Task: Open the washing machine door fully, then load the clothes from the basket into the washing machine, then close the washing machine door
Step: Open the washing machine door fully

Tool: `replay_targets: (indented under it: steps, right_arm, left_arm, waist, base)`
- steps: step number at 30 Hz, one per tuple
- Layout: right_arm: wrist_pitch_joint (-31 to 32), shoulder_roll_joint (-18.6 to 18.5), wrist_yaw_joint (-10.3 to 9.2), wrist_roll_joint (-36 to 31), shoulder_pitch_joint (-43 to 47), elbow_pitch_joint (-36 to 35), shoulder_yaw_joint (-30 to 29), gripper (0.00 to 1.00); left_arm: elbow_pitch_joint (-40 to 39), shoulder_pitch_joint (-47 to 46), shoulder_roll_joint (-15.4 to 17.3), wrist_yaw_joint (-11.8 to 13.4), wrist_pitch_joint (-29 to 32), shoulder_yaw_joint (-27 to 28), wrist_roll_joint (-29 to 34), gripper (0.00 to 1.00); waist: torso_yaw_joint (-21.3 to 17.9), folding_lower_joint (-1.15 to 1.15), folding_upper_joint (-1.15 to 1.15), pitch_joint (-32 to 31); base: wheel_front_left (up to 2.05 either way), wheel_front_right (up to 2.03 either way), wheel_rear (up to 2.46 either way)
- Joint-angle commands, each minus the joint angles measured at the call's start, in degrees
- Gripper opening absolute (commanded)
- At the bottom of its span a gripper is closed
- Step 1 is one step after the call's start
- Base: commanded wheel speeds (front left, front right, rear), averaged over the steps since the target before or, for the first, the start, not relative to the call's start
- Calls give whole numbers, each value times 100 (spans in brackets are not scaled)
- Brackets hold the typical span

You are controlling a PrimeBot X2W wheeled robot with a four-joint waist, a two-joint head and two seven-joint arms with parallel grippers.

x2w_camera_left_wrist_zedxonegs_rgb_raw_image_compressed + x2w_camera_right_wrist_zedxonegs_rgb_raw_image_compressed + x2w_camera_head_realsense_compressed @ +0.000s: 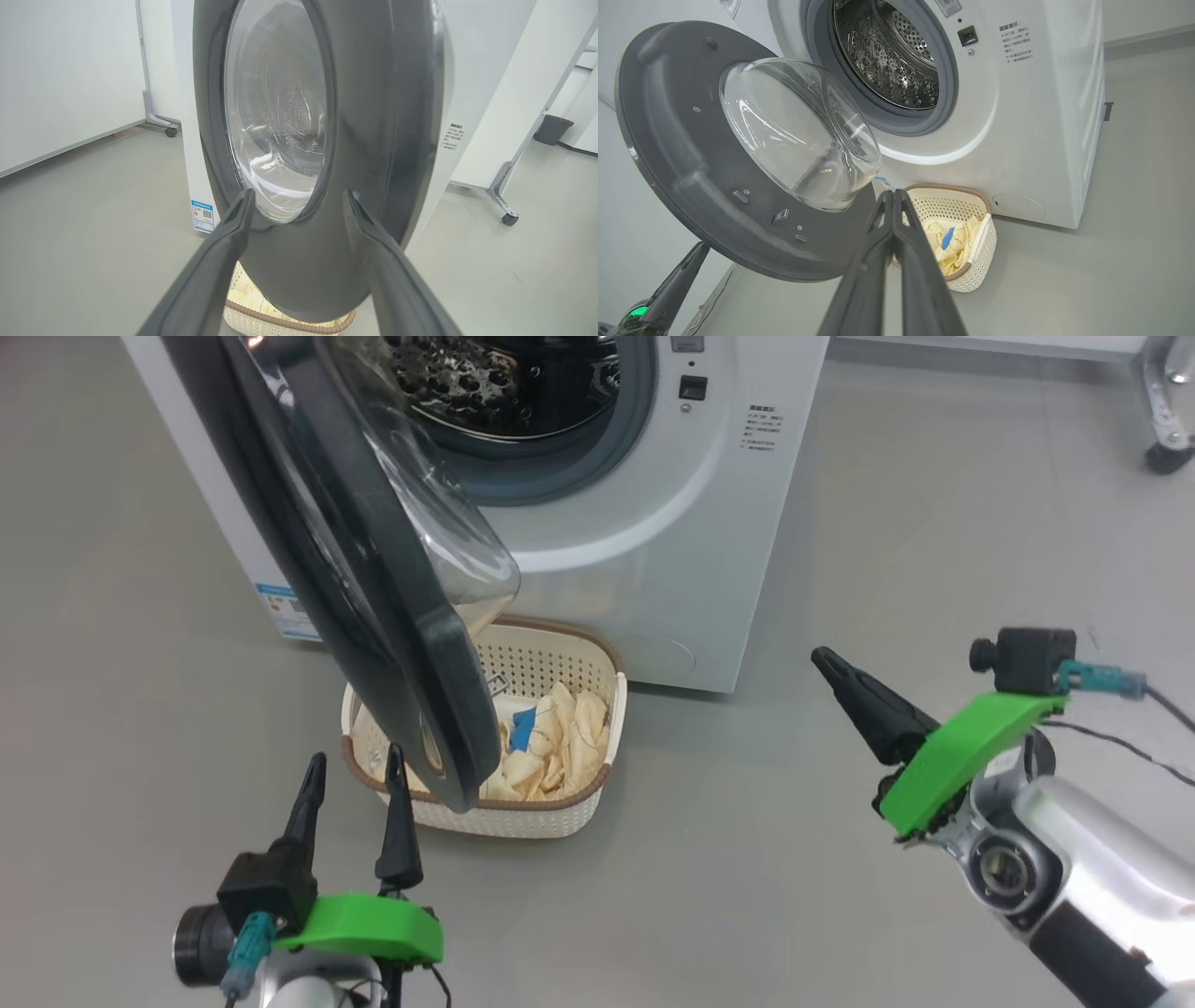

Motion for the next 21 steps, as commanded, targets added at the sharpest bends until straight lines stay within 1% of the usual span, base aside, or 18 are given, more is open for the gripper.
replay_targets:
  steps: [1,3,5,7,10,15,16,21]
  right_arm:
    - [-272,-104,-16,-260,69,-121,-47,0]
    - [-579,-119,-16,-647,215,-13,-89,0]
    - [-745,-92,-16,-1039,367,104,-211,0]
    - [-830,-14,-16,-1369,541,217,-458,0]
    - [-879,104,-16,-2075,783,301,-841,0]
    - [-895,527,-16,-3048,1313,244,-1701,0]
    - [-895,527,-16,-3048,1313,244,-1701,0]
    - [-897,949,-16,-3858,1790,72,-2412,0]
  left_arm:
    - [-201,-90,71,-40,-39,269,60,100]
    - [-209,-24,71,-58,-39,377,84,100]
    - [-221,37,71,-72,-39,468,102,100]
    - [-236,89,71,-85,-39,538,124,100]
    - [-254,145,71,-109,-39,605,163,100]
    - [-364,215,71,-127,-39,690,168,100]
    - [-364,215,71,-127,-39,690,168,100]
    - [-366,309,71,-148,-39,731,194,100]
  waist:
    - [-127,0,0,-98]
    - [-200,0,0,-151]
    - [-263,0,0,-199]
    - [-321,0,0,-232]
    - [-397,0,0,-273]
    - [-498,0,0,-327]
    - [-498,0,0,-327]
    - [-583,0,0,-394]
  base:
    - [0,0,0]
    - [0,0,0]
    - [0,0,0]
    - [0,0,0]
    - [0,0,0]
    - [0,0,0]
    - [0,0,0]
    - [0,0,0]
